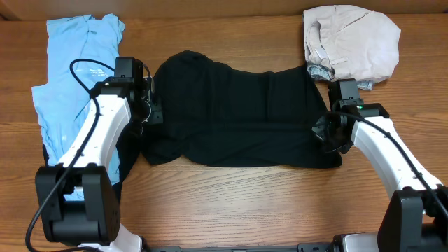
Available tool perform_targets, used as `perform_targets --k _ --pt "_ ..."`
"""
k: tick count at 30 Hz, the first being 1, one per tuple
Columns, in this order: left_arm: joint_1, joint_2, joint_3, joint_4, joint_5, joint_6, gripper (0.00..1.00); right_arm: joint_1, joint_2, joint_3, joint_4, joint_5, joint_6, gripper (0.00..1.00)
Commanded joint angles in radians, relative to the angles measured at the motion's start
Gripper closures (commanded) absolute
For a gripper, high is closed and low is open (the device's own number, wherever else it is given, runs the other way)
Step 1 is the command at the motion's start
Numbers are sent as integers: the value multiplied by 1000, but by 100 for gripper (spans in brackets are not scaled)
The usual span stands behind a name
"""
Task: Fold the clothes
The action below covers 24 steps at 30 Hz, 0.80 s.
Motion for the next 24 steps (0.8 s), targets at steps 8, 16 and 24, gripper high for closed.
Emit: perform_targets --k 8,16,24 --pt "3 27 54 15 -4 27 17 -26 2 35 -4 18 -129 44" --pt "2 27 350 -111 -2 109 0 -35 1 262 -143 -65 -302 19" --pt "1 41 455 59 31 183 0 -33 11 335 46 -83 -409 16"
